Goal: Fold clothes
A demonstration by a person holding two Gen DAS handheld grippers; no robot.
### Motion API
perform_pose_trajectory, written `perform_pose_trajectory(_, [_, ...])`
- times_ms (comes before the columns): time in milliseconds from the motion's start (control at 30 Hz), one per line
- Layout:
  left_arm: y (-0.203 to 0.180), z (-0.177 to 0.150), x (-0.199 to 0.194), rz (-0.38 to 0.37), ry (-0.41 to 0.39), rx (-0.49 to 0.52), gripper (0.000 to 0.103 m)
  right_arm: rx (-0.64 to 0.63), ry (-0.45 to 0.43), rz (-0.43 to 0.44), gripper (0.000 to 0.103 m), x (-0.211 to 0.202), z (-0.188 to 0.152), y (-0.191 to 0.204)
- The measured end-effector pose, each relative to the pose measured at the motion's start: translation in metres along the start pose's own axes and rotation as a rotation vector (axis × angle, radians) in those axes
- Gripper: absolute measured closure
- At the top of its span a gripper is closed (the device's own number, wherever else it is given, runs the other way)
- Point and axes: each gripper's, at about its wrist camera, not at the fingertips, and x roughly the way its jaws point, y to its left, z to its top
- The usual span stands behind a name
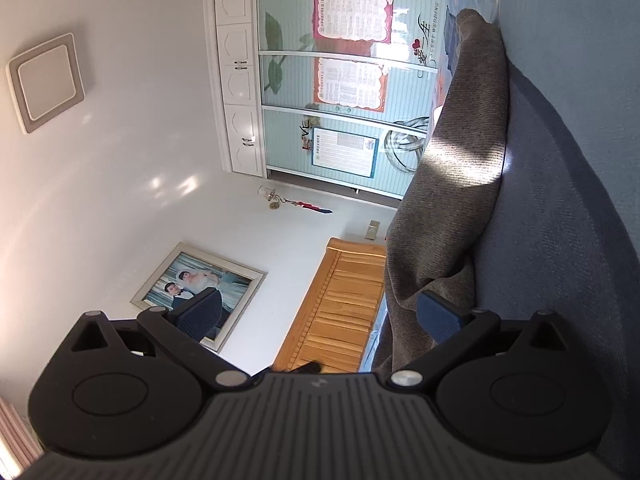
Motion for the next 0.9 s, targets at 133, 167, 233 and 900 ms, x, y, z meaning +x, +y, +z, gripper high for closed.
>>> perform_pose_trajectory(133, [-0.003, 0.025, 0.057, 0.048, 0.048, -0.008, 0.017, 0.021, -0.002, 0.025, 0.000, 0.002, 0.003, -0.005])
perform_pose_trajectory(167, [-0.002, 0.025, 0.067, 0.057, 0.069, -0.001, 0.017, 0.027, -0.003, 0.032, 0.000, 0.003, 0.003, -0.007])
perform_pose_trajectory(233, [-0.002, 0.021, 0.078, 0.070, 0.094, 0.010, 0.017, 0.043, -0.006, 0.045, 0.000, 0.003, 0.004, -0.009])
perform_pose_trajectory(900, [-0.025, 0.004, 0.097, 0.049, 0.133, 0.121, 0.068, 0.076, -0.022, 0.080, 0.000, 0.007, 0.004, -0.013])
